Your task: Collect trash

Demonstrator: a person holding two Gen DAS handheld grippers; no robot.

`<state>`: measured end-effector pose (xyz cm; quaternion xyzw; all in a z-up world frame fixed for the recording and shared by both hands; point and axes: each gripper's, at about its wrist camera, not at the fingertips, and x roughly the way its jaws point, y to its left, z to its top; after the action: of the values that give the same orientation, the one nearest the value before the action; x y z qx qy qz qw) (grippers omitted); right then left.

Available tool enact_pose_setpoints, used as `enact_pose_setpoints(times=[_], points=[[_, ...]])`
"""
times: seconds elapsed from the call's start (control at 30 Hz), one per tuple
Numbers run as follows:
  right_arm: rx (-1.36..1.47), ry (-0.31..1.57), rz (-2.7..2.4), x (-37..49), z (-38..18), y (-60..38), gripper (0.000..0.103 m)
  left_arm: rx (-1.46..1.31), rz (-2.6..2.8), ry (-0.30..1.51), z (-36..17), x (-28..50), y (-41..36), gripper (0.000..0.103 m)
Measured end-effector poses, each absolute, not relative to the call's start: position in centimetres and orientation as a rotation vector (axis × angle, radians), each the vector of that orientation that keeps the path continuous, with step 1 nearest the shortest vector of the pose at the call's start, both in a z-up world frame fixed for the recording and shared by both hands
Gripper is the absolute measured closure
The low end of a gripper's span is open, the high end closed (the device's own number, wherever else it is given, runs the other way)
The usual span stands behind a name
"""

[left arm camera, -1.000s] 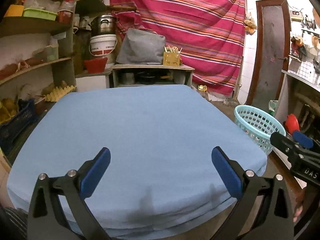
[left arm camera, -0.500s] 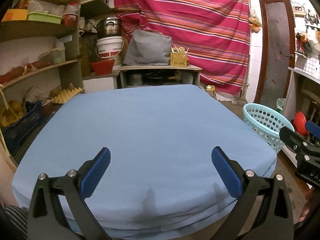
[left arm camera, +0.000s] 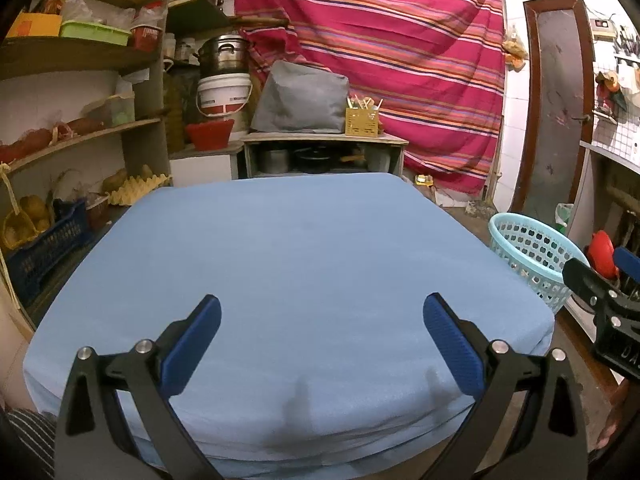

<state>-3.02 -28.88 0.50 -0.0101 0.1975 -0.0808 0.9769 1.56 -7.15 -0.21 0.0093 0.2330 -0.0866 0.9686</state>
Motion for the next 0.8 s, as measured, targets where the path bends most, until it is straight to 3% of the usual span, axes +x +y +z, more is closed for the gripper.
enact_pose_setpoints(times=[0.8], points=[[-0.019, 0.398, -0.145, -2.62, 0.81, -28.19, 0.004, 0.033, -0.156, 0.473, -0.42, 1.60, -7.26, 0.004]])
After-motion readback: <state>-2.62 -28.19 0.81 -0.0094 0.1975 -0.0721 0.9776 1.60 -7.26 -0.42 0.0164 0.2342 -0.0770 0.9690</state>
